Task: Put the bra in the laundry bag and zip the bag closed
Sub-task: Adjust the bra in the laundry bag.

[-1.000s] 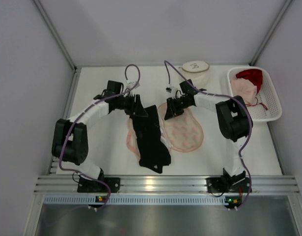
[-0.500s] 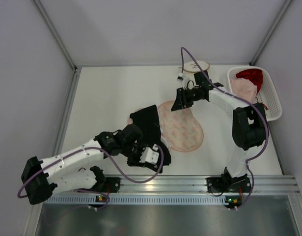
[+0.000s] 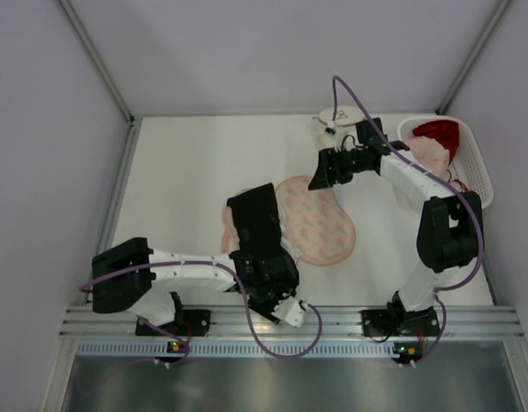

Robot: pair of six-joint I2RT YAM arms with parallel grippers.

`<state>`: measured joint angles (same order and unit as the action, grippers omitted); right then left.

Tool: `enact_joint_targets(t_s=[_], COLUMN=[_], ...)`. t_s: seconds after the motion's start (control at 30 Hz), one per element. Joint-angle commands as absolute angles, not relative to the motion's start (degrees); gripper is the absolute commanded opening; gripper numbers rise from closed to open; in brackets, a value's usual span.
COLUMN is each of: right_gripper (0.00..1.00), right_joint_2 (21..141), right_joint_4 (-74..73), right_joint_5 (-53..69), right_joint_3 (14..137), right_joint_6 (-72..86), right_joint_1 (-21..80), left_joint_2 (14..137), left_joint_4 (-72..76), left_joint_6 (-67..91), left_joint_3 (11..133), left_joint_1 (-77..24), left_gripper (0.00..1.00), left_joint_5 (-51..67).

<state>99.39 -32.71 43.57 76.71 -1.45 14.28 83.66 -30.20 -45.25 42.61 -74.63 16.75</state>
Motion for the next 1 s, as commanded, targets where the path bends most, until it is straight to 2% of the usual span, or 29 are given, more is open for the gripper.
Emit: enact_joint_targets(t_s=[0.0,0.17,0.5,0.6,0.8,0.97], right_gripper=[0.75,0.79,0.8,0.84,0.92,0.96], right_joint_2=[95.89,95.63,93.43,90.27,88.77,86.05], right_joint_4=[-32.87,-32.43,-30.51,-23.49,-19.44,-16.17], right_joint_5=[43.24,43.5,45.42,52.18,54.92,54.32], right_joint_3=[75.68,75.41,74.27,72.69,81.02,79.11], right_joint_6=[-2.73,-2.29,0.69,13.76,39.43,54.37], right_joint_1=[13.89,13.97,13.8,11.17,8.44,9.58], left_joint_2=[85.16,86.04,87.37,86.57,85.7,82.01], left_joint_4=[-23.65,-22.94,-22.85,-22.85,-22.76,-22.15], left_joint_6=[-46.14,-46.93,-46.15,-44.56,-39.99,-37.18], left_joint_3=[45.79,46.84,48.69,48.78,48.87,48.17], left_joint_1=[-74.71,-74.71,-74.71,-74.62,-74.53,-73.3], left_gripper=[0.53,0.52,0.5,0.5,0.5,0.51], left_joint_5=[13.97,13.1,12.66,13.79,15.29,15.47])
